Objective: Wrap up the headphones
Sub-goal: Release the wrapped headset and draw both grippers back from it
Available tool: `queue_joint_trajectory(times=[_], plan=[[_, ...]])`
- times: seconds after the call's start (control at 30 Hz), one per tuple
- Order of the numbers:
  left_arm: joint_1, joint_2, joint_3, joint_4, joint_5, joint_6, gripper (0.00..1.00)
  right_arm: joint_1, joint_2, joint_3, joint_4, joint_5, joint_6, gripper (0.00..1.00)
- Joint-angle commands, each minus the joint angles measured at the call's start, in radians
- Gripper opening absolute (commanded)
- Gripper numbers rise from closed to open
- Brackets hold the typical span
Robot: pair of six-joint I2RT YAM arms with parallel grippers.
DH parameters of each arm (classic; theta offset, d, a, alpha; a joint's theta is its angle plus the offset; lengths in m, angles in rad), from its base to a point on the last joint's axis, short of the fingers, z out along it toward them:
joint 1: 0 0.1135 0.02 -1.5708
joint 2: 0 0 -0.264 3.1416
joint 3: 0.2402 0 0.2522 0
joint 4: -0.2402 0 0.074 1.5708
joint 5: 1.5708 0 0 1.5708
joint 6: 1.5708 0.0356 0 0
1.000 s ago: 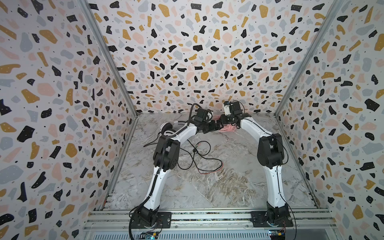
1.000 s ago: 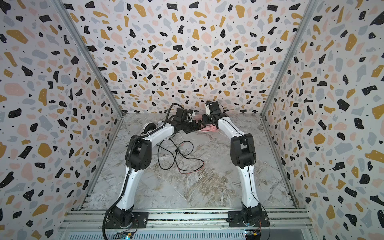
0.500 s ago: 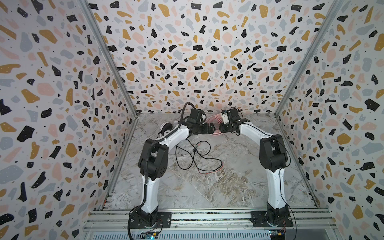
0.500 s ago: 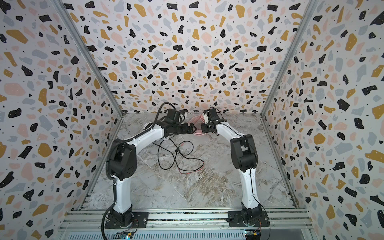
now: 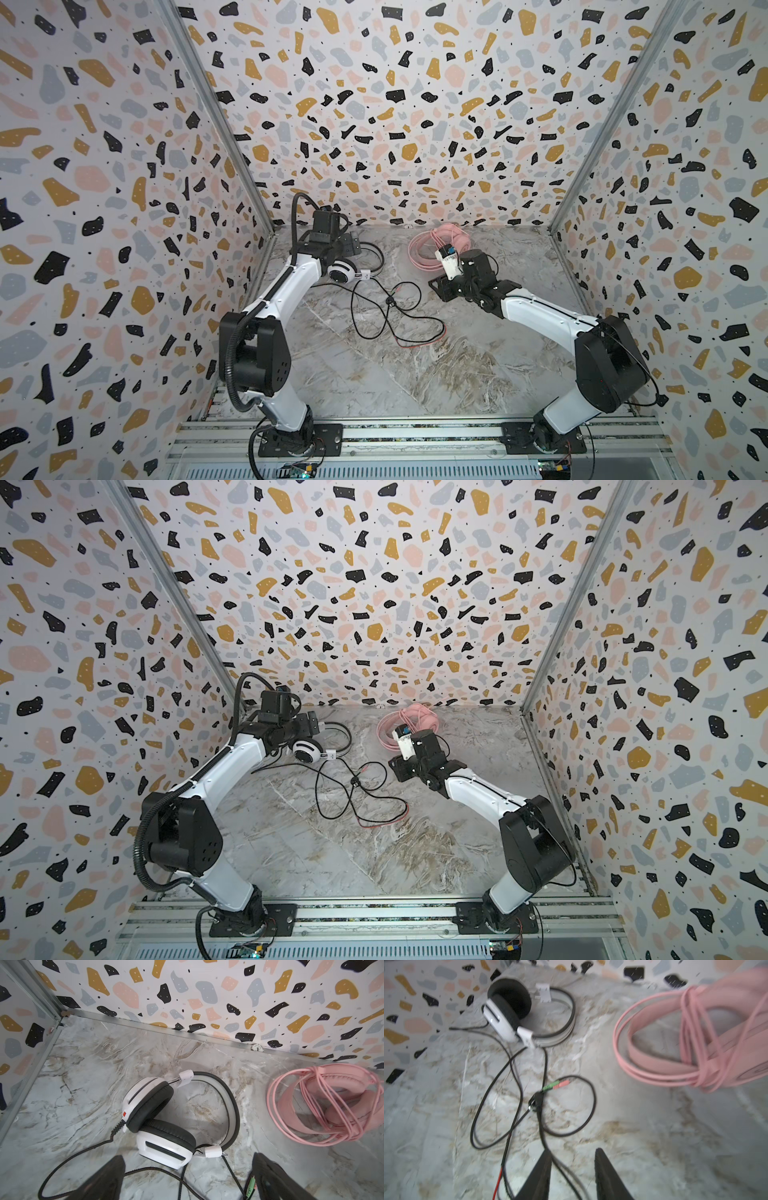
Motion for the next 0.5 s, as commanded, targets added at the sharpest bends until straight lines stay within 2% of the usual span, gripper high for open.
queue_joint_trajectory(times=[0.0,0.1,0.27,0.4,0.47], plan=[[-0.033,0.086,0.113,-0.090,-0.030,0.076,0.93,0.011,-0.064,-0.086,0.084,-0.006,0.037,0.37],[-0.078,0.230,0.276,-0.228,-0.069,0.108,0.90,0.012,-0.091,-0.155,0.113,-0.002,0.043,0.37],[-0.158,0.530,0.584,-0.380,-0.059,0.161,0.89,0.008,-0.104,-0.208,0.134,0.012,0.035,0.37],[-0.201,0.796,1.025,-0.561,-0.194,0.238,0.89,0.003,-0.117,-0.234,0.156,-0.004,0.040,0.37],[-0.208,0.841,1.084,-0.537,-0.234,0.329,0.89,0.001,-0.120,-0.248,0.172,-0.016,0.046,0.37]])
